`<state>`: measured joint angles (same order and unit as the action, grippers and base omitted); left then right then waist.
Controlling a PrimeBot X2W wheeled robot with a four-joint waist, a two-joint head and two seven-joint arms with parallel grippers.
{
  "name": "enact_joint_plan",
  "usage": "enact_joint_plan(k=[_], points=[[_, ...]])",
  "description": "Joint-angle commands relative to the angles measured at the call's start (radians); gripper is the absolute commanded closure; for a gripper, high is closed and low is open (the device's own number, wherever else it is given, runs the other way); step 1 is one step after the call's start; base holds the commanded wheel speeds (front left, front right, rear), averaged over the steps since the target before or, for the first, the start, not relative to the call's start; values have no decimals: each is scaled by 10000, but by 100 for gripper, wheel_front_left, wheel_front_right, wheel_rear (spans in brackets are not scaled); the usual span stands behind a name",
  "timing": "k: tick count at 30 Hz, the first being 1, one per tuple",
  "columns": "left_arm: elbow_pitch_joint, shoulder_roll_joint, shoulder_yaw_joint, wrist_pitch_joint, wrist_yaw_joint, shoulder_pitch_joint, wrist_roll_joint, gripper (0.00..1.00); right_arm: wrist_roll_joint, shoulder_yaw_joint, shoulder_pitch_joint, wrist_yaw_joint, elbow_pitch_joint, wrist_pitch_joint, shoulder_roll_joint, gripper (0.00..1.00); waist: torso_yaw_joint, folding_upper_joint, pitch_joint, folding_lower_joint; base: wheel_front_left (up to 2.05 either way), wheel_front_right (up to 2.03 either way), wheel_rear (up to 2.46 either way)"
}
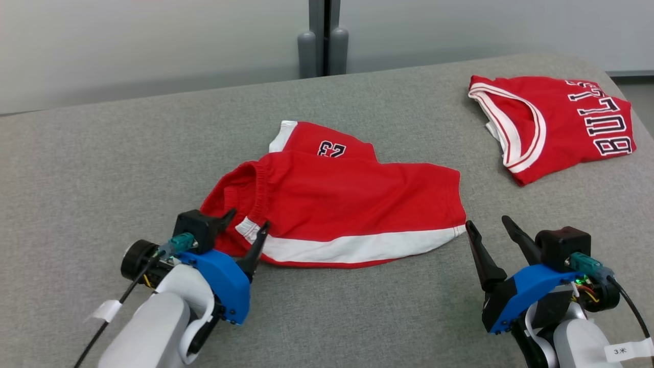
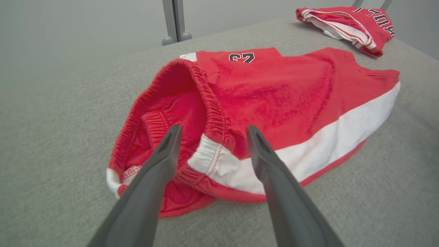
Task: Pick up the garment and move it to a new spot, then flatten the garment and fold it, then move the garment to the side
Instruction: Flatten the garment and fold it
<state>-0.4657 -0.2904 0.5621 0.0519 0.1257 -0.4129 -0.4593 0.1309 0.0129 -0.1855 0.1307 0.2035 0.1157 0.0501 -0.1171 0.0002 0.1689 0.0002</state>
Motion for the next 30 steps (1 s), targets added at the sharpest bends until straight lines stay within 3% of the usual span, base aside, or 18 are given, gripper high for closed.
enact_joint_plan(k=[1,4,5,6,11,18,24,30], points=[[-164,-152,114,68,59,-287,-150,0,64,-11,-142,1,63,-95,8,0,-64,-2,105,-2,0,0,0],[-400,-245,169,169,60,-386,-329,0,105,-7,-170,1,150,-154,5,0,-158,-2,211,-2,0,0,0],[-467,-272,223,211,61,-416,-421,7,117,-6,-183,1,182,-197,5,0,-195,-2,257,-2,0,0,0],[-480,-348,439,232,62,-462,-636,100,150,-22,-197,1,270,-219,9,0,-248,-2,331,-2,0,0,0],[-553,-544,679,13,61,-483,-1099,100,269,-31,-318,1,504,-209,6,0,-282,-2,431,-2,0,0,0],[-869,-448,-237,-834,28,-180,-2173,100,1045,35,-669,1,1259,195,6,0,-175,-2,535,-2,0,0,0],[-659,-594,-232,-1122,51,104,-2612,100,1919,745,-1292,1,2098,352,10,0,-155,-2,731,-2,0,0,0],[-503,-650,-177,-1489,56,378,-2746,100,2074,1303,-1761,1,2865,173,6,0,-49,-2,899,-2,0,0,0]])
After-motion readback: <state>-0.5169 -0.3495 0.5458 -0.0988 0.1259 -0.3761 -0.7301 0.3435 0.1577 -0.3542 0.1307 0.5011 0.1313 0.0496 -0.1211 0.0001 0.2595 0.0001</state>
